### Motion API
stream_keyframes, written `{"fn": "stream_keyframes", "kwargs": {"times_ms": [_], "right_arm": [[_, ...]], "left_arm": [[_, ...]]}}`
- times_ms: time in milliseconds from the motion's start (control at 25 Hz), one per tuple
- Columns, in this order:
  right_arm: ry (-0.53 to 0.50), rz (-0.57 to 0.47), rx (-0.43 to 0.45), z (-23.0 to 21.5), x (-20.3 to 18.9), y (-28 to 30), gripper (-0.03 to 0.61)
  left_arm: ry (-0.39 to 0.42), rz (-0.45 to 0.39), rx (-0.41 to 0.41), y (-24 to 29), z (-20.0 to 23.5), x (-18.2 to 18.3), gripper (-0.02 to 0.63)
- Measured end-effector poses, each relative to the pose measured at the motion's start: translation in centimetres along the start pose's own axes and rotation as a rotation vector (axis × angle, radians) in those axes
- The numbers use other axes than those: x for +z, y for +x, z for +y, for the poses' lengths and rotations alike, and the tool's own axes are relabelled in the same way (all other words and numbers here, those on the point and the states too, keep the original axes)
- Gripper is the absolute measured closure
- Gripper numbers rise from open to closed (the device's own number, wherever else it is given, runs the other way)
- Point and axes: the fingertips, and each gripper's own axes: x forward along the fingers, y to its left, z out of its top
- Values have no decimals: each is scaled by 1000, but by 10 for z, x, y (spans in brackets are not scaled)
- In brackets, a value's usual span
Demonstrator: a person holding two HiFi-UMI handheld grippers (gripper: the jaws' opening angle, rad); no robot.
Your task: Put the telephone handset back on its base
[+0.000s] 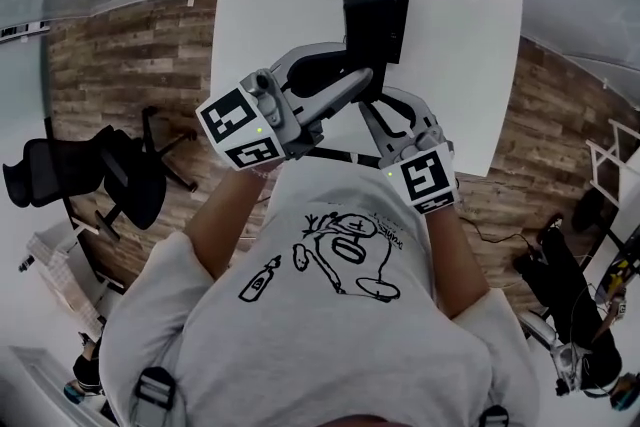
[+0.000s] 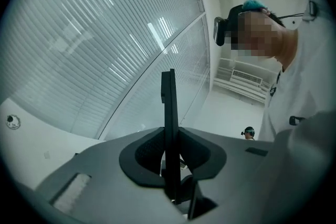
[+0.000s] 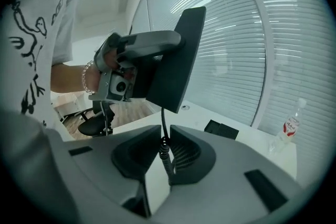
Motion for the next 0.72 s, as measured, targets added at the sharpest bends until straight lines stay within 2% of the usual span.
{"fn": "stream_keyframes", "kwargs": {"times_ms": [80,400,720], "right_arm": [[2,11,-16,-1,-8,0,543],[40,90,-12,5,-46,1,554],[80,115,-5,7,-66,7,558]], "left_arm": [[-31,7,-10,0,7,-9,540],[-178,77,-58,4,42,-56,540],[-285,138,-46,4,78,-103,538]]}}
